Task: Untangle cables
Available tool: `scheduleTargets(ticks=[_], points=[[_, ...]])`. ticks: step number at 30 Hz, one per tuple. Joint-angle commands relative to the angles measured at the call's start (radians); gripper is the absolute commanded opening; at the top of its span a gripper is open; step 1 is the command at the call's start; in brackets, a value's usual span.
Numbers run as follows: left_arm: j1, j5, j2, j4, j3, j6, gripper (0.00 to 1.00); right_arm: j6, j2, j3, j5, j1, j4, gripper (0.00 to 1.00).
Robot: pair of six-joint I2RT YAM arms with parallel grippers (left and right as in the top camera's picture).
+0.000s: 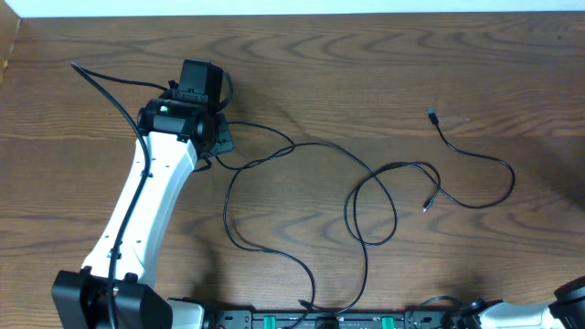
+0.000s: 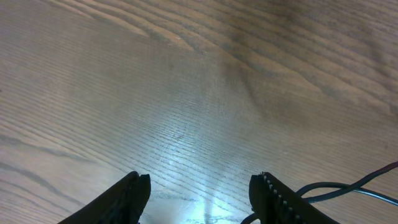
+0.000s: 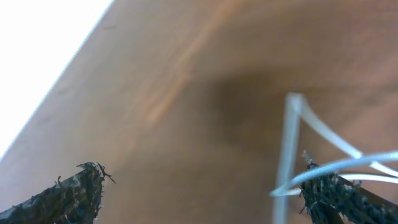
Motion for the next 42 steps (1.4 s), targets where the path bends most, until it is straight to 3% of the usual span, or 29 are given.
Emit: scheduleTargets(ticks=[1, 11, 16, 23, 34, 42], points=[[0.000, -0.003, -0.004, -0.002, 0.002, -0.004, 0.64, -0.004, -0.002, 0.009, -0.269, 0.024, -0.006, 0.99], [0.000, -0.003, -0.004, -0.002, 0.002, -0.003, 0.65, -0.077, -0.059, 0.009, -0.290, 0.175, -0.060, 0.99], [0.000, -0.003, -0.004, -0.002, 0.002, -0.003, 0.65, -0.002, -0.065, 0.009, -0.078, 0.197, -0.115, 0.99], [0.000, -0.003, -0.004, -0.002, 0.002, -0.004, 0.65, -0.005, -0.065, 0.009, 0.174, 0.145, -0.248, 0.99], [0.000, -0.003, -0.004, -0.002, 0.002, -0.004, 0.65, -0.117, -0.066, 0.009, -0.213, 0.139, -0.248, 0.99], [0.000, -0.003, -0.004, 0.004, 0.002, -0.004, 0.65, -0.117, -0.125, 0.009, -0.175, 0.344, -0.270, 0.99]])
